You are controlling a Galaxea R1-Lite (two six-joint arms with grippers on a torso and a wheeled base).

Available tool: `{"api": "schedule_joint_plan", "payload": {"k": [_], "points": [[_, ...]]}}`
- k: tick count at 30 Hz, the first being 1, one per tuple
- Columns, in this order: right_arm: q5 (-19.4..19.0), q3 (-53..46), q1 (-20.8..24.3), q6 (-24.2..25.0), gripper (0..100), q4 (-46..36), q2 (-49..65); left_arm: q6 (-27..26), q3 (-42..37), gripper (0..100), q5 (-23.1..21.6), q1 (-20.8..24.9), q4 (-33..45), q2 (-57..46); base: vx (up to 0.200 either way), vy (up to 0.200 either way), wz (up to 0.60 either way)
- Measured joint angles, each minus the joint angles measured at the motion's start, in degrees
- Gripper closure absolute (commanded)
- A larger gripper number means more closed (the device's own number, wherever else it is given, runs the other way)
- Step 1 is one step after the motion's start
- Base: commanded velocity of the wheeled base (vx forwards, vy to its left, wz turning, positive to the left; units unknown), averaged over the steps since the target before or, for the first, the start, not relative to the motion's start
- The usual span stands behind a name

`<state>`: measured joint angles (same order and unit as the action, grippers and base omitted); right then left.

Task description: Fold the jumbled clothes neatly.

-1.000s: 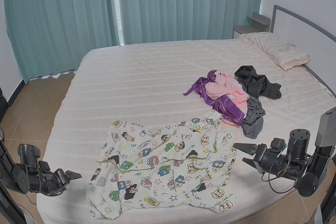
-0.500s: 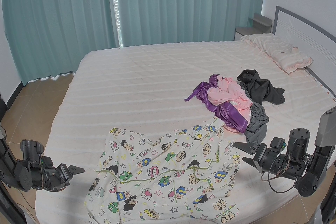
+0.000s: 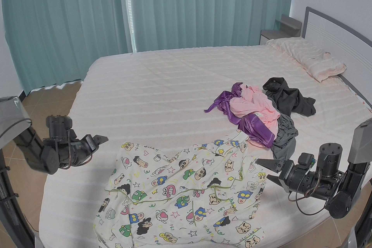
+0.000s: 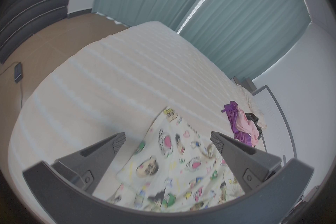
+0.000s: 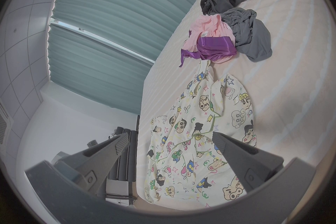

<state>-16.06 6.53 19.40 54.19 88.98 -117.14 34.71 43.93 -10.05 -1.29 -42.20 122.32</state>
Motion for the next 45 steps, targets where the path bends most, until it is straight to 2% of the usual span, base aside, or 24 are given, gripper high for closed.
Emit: {"api": "schedule_joint_plan", "payload": {"k": [5, 16, 25, 34, 35, 45], "points": [[2.3, -0.1, 1.8, -0.4, 0, 0.0, 0.0, -2.7, 13.9, 0, 1.7, 2.3, 6.4, 7.8, 0.000, 0.000, 0.00], [5.0, -0.5, 3.9, -0.9, 0, 0.0, 0.2, -8.6, 42.8, 0, 5.7, 5.3, 29.2, 23.7, 0.000, 0.000, 0.00], [5.4, -0.8, 4.4, -1.0, 0, 0.0, 0.5, -13.5, 49.6, 0, 9.2, 7.3, 30.4, 30.7, 0.000, 0.000, 0.00], [5.4, -0.8, 4.4, -1.0, 0, 0.0, 0.4, -10.2, 51.8, 0, 9.4, 8.0, 30.4, 33.2, 0.000, 0.000, 0.00], [5.4, -0.8, 4.5, -1.0, 0, 0.0, 0.4, -10.0, 52.0, 100, 9.4, 7.9, 30.5, 33.2, 0.000, 0.000, 0.00], [5.5, -0.7, 4.4, -1.0, 0, 0.0, 0.2, -9.2, 51.8, 100, 9.3, 6.7, 30.7, 32.8, 0.000, 0.000, 0.00]]}}
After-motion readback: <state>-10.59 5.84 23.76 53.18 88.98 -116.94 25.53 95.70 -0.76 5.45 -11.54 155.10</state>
